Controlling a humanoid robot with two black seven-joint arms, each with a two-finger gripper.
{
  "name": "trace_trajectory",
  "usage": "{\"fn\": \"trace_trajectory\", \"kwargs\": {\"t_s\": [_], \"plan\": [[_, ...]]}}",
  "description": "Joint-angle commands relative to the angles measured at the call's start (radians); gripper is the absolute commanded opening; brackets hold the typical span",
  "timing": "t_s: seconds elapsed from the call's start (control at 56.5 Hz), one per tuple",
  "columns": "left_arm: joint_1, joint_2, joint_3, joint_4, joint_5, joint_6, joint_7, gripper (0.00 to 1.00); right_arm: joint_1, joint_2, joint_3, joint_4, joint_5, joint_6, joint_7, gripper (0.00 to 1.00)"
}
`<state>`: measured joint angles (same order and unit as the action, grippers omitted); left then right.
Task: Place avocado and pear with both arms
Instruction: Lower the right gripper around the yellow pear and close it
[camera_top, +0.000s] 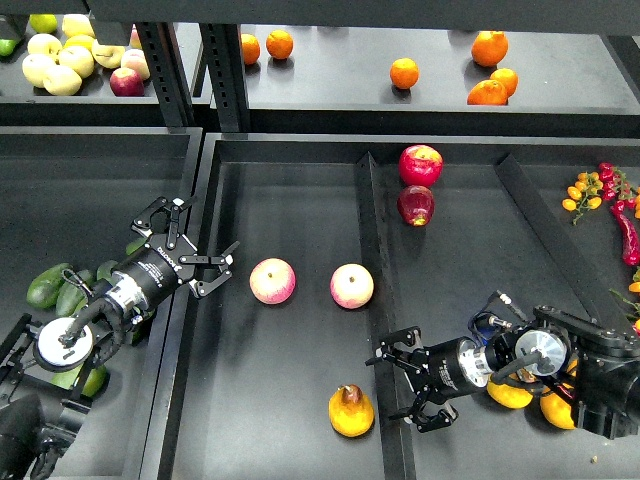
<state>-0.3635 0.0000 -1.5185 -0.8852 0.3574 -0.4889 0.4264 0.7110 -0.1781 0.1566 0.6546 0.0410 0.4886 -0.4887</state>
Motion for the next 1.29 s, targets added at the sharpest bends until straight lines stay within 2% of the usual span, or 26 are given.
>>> {"fn": "trace_trajectory", "kwargs": {"t_s": [0.0,0.248,0.443,0.868,1.098,1.186,1.275], "plan": [[0.0,0.0,0.001,0.0,0.0,0.0,0.0,0.98,-0.001,0.031,0.0,-0.015,0.002,0.0,0.0,0.93],[0.001,0.0,0.001,-0.009,0.0,0.0,0.0,0.98,-0.004,0.092,0.0,-0.072,0.0,0.0,0.0,0.91],[0.001,0.0,0.003,-0.015,0.0,0.0,0.0,0.98,-0.005,0.123,-0.025,-0.101,0.002,0.0,0.0,0.85],[0.003,0.0,0.014,-0.015,0.0,0.0,0.0,0.98,0.002,0.098,-0.072,-0.098,0.048,0.0,0.0,0.69],[0.003,0.0,0.015,-0.015,0.0,0.0,0.0,0.98,0.002,0.068,-0.077,-0.098,0.079,0.0,0.0,0.55],[0.003,0.0,0.017,-0.015,0.0,0.0,0.0,0.98,0.005,0.046,-0.08,-0.096,0.126,0.0,0.0,0.41],[0.003,0.0,0.017,-0.017,0.0,0.0,0.0,0.98,-0.001,0.042,-0.078,-0.096,0.129,0.0,0.0,0.35]]}}
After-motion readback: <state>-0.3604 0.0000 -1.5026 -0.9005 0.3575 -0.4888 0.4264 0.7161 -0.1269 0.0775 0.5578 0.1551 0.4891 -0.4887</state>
